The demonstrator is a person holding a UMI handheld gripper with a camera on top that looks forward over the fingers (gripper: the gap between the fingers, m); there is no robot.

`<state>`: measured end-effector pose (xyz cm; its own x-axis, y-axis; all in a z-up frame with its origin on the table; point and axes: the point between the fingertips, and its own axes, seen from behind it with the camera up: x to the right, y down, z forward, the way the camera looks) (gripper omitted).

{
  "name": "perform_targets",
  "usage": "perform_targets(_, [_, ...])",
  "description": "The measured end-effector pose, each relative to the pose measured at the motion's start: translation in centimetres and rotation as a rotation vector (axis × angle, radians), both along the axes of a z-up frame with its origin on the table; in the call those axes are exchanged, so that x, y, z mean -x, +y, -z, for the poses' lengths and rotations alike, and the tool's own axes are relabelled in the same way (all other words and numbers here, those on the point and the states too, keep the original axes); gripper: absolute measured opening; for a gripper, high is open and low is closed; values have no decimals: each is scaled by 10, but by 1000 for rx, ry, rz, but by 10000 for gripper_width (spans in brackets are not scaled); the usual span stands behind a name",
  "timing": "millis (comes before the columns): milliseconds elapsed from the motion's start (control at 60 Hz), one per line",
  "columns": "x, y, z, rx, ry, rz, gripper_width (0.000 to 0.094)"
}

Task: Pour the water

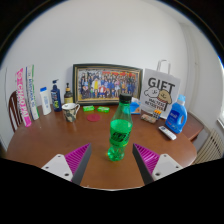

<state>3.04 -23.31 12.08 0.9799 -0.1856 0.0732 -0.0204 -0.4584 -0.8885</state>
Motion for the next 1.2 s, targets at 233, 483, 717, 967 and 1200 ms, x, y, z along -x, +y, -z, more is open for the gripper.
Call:
perform_targets(233, [-30, 67, 32, -36, 18, -57, 846])
perform_targets(483, [-41, 100, 47, -78, 46, -89, 490])
perform_targets(717, [-44, 105, 42, -79, 14, -101, 351])
perform_targets(967, [-38, 146, -19, -125, -122, -132, 351])
perform_targets(1200, [-27, 240, -93, -125, -561, -166, 351])
